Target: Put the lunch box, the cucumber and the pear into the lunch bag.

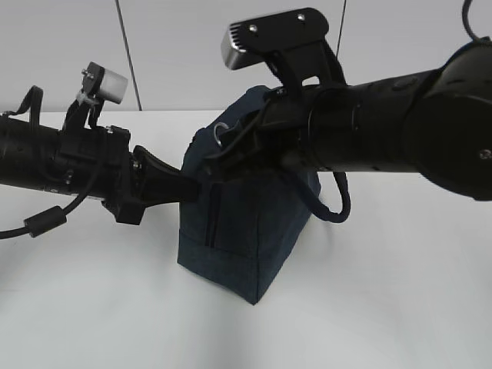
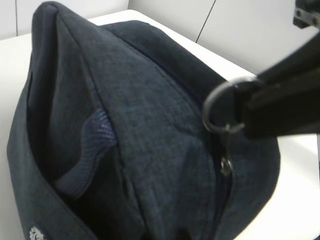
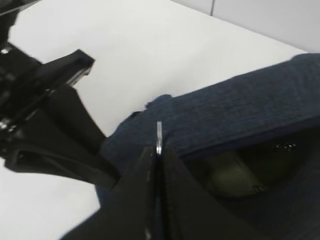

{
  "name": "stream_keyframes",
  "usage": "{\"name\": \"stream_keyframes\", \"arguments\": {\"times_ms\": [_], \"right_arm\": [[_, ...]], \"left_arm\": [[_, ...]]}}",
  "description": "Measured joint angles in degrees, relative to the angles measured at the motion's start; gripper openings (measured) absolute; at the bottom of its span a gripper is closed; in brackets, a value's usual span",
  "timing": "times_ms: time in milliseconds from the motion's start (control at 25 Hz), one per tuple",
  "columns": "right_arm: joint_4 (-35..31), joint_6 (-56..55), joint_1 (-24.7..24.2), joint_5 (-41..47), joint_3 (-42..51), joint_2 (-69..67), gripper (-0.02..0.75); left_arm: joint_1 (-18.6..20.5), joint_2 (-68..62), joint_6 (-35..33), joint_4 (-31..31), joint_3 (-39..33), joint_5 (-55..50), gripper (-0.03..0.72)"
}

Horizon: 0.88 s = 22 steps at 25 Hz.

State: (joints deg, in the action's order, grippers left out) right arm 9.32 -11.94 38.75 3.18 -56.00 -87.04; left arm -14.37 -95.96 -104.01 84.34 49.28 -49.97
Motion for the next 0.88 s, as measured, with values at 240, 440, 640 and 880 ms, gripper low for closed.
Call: {"name": "stream_keyframes", "arguments": {"times_ms": [240,440,640,880], "right_arm": [[-1.74,0.0,-4.69,0.0,-1.24,0.0,0.0],[-2.04,0.0,-7.77,0.0,-3.96,-0.64,0.0],[-3.34,0.0,-12.07,0.4,-6.44,-3.91,0.0],[-3.71,0.0,-14.74,2.0,-11.71,-8.09,0.0]], "left_arm": [[0.0,0.0,0.74,-1.21,0.0,-0.74,0.011],[0.0,0.0,1.38,-2.27,0.0,-2.18,0.009],[-0.07,0.0,2.8,-2.68,0.0,-2.67,0.009],[-0.07,0.0,3.64,-2.92,0.0,-2.86,0.009]]}}
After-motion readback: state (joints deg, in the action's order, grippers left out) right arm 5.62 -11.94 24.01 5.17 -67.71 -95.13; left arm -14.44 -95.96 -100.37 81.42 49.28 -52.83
